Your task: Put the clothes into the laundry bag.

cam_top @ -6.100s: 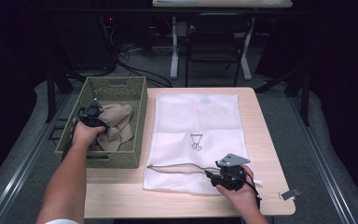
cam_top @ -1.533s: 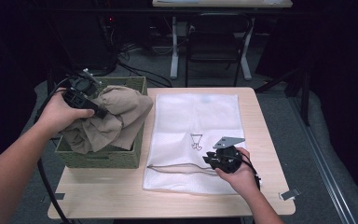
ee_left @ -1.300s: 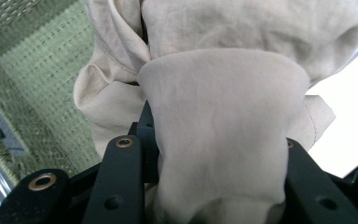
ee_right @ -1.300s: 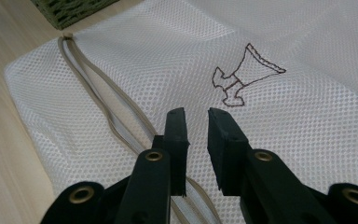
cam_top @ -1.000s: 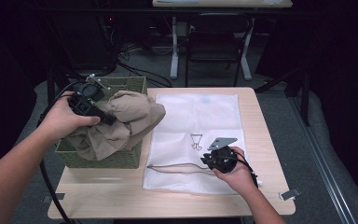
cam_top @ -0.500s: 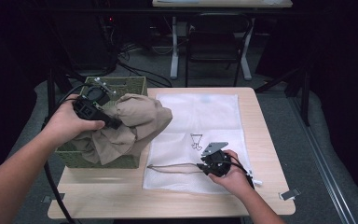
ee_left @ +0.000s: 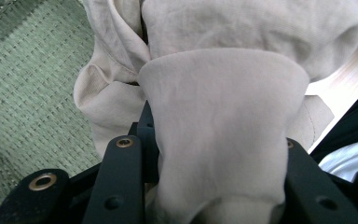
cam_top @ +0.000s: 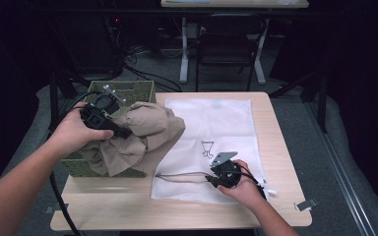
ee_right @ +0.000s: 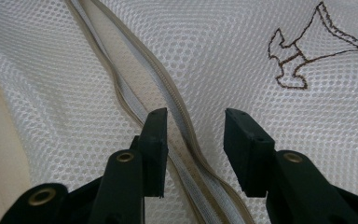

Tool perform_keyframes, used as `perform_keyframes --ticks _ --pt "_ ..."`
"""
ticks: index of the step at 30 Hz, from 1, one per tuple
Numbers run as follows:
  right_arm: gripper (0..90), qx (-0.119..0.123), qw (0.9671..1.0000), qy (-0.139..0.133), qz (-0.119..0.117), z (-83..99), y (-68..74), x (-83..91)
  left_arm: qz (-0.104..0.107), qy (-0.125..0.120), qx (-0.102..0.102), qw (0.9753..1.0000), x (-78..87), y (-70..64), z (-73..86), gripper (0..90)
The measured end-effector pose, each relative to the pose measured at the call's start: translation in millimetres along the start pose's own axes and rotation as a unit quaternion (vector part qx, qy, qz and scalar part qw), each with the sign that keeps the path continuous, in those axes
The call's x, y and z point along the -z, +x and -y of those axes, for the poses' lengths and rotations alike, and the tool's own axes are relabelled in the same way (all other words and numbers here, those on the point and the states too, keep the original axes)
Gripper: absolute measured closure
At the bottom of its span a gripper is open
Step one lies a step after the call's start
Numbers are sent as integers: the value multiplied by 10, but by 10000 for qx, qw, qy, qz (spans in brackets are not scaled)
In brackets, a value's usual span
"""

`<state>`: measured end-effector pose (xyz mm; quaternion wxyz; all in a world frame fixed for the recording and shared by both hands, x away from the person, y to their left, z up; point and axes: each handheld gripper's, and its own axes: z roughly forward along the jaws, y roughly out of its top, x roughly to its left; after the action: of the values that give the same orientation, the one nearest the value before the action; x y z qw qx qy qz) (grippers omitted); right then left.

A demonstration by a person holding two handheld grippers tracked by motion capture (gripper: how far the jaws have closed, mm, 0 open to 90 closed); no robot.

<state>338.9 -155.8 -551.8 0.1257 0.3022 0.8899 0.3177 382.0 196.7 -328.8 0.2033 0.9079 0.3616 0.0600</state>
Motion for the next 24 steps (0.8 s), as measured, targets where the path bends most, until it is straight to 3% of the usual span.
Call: perform_keyframes --ticks 5,8,9,10,14,15,16,18,21,24 --pt "608 245 9997 4 70 -10 -8 -50 21 12 -19 10000 -25 -25 11 632" --pt "626 68 9999 76 70 -28 13 -77 44 26 -54 10000 -35 -45 16 632" --pt "637 216 9997 53 77 -25 -5 -92 48 27 -59 10000 -36 -50 17 633" --pt "649 135 9998 86 75 -30 4 -93 56 27 -78 10000 -39 -56 19 632" --pt "745 312 9995 99 44 -61 -7 -104 67 22 -110 9999 -55 -87 39 633" --pt "769 190 9997 159 2 -74 13 -95 69 35 -134 9999 -57 -92 43 632" --pt "785 282 9995 142 0 -84 1 -96 64 41 -147 9999 -59 -99 47 632" --pt "808 343 9993 156 -12 -102 -10 -92 104 24 -149 9998 -68 -122 60 632" --pt "837 232 9996 172 -23 -126 -19 -72 118 12 -190 9997 -79 -155 73 632" --pt "856 382 9992 143 -27 -165 -53 -53 150 38 -239 9996 -83 -179 81 632"
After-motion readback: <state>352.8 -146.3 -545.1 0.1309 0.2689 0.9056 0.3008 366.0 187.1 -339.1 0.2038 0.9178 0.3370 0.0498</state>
